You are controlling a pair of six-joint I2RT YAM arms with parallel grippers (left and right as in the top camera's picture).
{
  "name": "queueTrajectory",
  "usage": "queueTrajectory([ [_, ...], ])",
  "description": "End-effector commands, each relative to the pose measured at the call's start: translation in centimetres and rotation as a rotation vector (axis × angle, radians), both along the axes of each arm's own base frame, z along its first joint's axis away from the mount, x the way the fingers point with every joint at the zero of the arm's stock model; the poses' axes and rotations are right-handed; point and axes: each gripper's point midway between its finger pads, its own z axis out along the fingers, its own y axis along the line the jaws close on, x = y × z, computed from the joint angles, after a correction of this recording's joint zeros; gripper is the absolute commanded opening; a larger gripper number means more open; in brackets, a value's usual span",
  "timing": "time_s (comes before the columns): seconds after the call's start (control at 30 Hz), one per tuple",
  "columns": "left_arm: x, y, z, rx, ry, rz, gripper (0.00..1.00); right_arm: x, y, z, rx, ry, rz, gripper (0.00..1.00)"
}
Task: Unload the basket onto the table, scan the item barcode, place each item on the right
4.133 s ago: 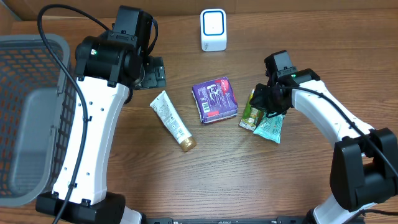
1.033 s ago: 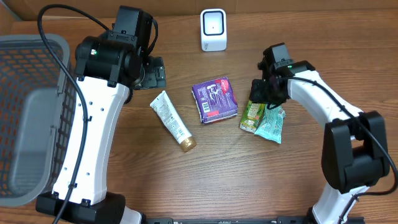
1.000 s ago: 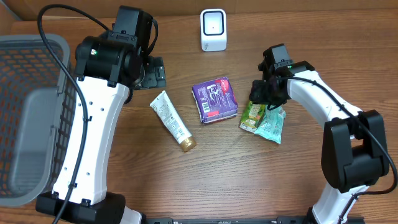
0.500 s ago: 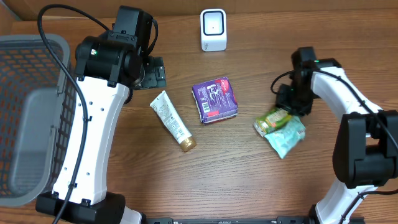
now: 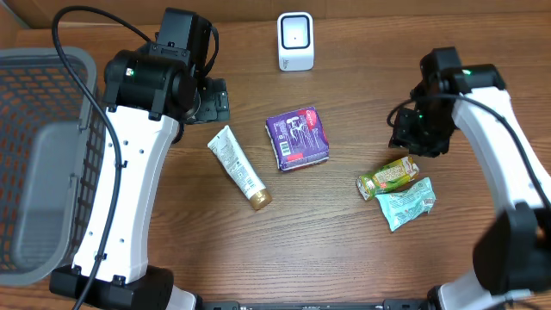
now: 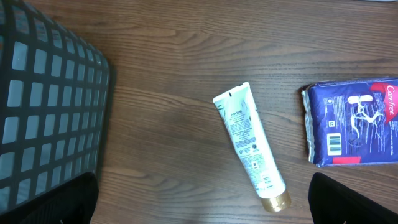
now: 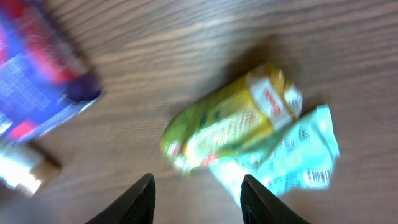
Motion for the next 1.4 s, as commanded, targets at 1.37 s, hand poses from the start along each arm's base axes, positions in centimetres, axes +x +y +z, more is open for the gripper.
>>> queueTrajectory([
  [1.37, 0.1, 0.4, -0.2, 0.016, 0.004, 0.003, 1.00, -7.3, 0.0, -11.9, -0.137, -0.028, -0.060, 0.49],
])
